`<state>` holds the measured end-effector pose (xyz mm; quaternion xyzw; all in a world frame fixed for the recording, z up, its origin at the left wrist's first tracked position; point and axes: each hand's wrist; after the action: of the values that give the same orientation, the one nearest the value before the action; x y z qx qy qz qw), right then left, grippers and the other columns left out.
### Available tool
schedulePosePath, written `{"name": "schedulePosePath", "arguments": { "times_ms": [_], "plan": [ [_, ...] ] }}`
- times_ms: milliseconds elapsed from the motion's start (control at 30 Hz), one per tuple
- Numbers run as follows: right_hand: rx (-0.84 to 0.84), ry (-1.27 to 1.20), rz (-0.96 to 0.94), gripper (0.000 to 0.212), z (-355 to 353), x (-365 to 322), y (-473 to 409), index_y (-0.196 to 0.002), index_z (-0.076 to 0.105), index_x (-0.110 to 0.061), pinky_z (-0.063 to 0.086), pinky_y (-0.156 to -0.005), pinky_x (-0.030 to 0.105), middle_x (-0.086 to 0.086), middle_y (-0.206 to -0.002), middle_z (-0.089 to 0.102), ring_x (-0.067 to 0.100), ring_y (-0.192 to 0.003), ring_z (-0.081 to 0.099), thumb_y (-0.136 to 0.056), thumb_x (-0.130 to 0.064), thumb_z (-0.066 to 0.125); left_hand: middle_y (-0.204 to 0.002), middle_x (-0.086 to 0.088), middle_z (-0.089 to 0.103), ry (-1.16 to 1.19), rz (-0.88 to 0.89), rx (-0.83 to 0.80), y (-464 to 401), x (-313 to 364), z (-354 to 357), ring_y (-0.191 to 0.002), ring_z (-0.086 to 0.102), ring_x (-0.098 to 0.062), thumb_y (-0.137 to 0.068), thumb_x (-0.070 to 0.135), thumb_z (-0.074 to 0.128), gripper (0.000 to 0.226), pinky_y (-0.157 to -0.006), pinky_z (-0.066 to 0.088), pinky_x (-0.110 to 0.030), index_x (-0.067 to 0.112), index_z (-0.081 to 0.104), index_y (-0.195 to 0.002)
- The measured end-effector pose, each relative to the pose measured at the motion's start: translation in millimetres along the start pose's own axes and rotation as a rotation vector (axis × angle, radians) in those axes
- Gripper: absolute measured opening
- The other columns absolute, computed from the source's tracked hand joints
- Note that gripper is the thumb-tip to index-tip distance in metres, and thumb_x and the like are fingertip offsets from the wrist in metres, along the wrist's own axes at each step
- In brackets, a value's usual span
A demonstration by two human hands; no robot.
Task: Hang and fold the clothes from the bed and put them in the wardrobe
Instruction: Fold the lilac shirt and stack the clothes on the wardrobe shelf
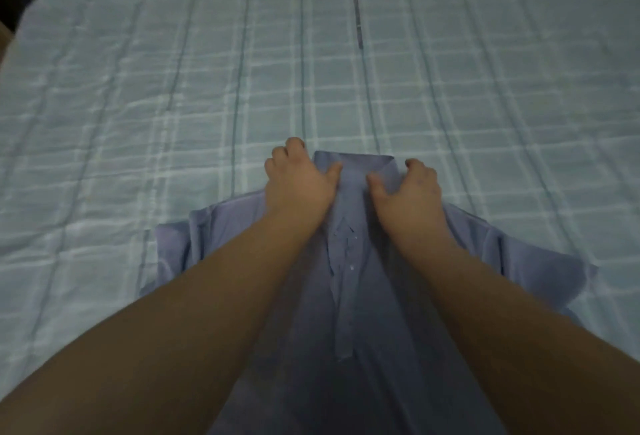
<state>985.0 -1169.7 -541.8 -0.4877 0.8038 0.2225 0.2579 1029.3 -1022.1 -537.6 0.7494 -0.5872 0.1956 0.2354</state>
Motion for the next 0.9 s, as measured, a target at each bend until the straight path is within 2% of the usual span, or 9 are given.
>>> {"name": "schedulePosePath", "arguments": {
  "times_ms": [100,200,267,367,467,533,667,767,900],
  "plan": [
    [-0.011,0.187,0.044,0.066,9,-21,-17,-0.12,0.054,-0.009,0.043,-0.091,0.047,0.015,-0.122,0.051,0.038,-0.117,0.049,-0.084,-0.065,0.055,-0.121,-0.014,0.058,-0.071,-0.114,-0.13,-19,1,9,-0.116,0.052,-0.035,-0.082,0.048,0.065,0.048,-0.093,0.044,-0.042,0.014,0.056,-0.116],
    [-0.108,0.282,0.007,0.035,12,-22,-21,-0.113,0.051,-0.01,0.038,-0.078,0.041,0.013,-0.12,0.05,0.036,-0.114,0.046,-0.088,-0.033,0.058,-0.108,-0.008,0.067,0.05,-0.055,-0.168,-23,-13,6,-0.103,0.061,-0.03,-0.079,0.017,0.063,0.019,-0.079,0.046,-0.031,0.021,0.058,-0.097],
    [-0.103,0.231,-0.025,0.027,7,-11,-20,-0.11,0.051,-0.007,0.04,-0.08,0.042,0.017,-0.117,0.051,0.039,-0.111,0.048,-0.084,-0.014,0.055,-0.106,-0.004,0.07,0.117,0.034,-0.209,-19,-24,-5,-0.1,0.063,-0.024,-0.08,0.007,0.06,0.027,-0.073,0.04,-0.022,0.021,0.065,-0.102],
    [-0.037,0.015,0.093,0.019,-13,2,-20,-0.1,0.055,-0.005,0.04,-0.076,0.036,0.016,-0.101,0.059,0.035,-0.099,0.056,-0.085,-0.016,0.056,-0.104,0.003,0.072,0.13,0.186,-0.272,-12,-38,-25,-0.099,0.064,-0.015,-0.075,-0.001,0.059,0.041,-0.074,0.04,-0.018,0.021,0.072,-0.107],
    [-0.096,-0.176,0.244,0.015,-29,15,-18,-0.1,0.06,-0.008,0.032,-0.068,0.027,0.004,-0.085,0.059,0.024,-0.087,0.055,-0.087,-0.013,0.054,-0.106,0.011,0.07,0.111,0.361,-0.408,6,-52,-32,-0.1,0.063,-0.007,-0.076,-0.004,0.055,0.05,-0.084,0.047,-0.019,0.026,0.071,-0.112],
    [-0.154,-0.169,0.147,0.021,-37,22,-10,-0.097,0.064,-0.012,0.038,-0.064,0.024,-0.003,-0.081,0.062,0.018,-0.084,0.058,-0.081,-0.004,0.054,-0.115,0.013,0.066,0.156,0.446,-0.459,16,-64,-33,-0.108,0.06,-0.003,-0.08,-0.004,0.054,0.053,-0.094,0.043,-0.012,0.029,0.067,-0.12],
    [-0.226,-0.037,-0.155,0.053,-49,45,19,-0.116,0.071,-0.015,0.034,-0.095,0.007,0.0,-0.113,0.07,0.014,-0.108,0.061,-0.075,0.008,0.047,-0.15,-0.008,0.043,-0.066,0.64,-0.444,15,-92,-31,-0.141,0.037,-0.023,-0.081,-0.01,0.054,0.068,-0.119,0.023,-0.034,0.018,0.048,-0.143],
    [-0.251,0.162,-0.463,0.062,-51,77,34,-0.121,0.069,-0.012,0.023,-0.11,0.013,0.006,-0.131,0.064,0.024,-0.123,0.057,-0.068,0.003,0.041,-0.161,-0.005,0.022,-0.201,0.685,-0.497,19,-106,-31,-0.149,0.017,-0.021,-0.088,-0.01,0.048,0.072,-0.121,0.011,-0.033,0.024,0.035,-0.15],
    [-0.2,0.127,-0.407,0.058,-51,93,50,-0.116,0.072,-0.014,0.03,-0.113,0.026,0.003,-0.131,0.065,0.023,-0.125,0.057,-0.072,-0.008,0.035,-0.163,-0.004,0.014,-0.343,0.719,-0.398,24,-117,-25,-0.151,0.01,-0.022,-0.085,-0.01,0.047,0.08,-0.121,0.017,-0.044,0.027,0.026,-0.153]
  ]
}}
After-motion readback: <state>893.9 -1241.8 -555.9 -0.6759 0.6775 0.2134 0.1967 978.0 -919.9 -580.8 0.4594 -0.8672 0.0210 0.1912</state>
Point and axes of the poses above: each hand's wrist, its own y-axis away from the middle knuckle, its own z-axis out of the palm, x = y × z
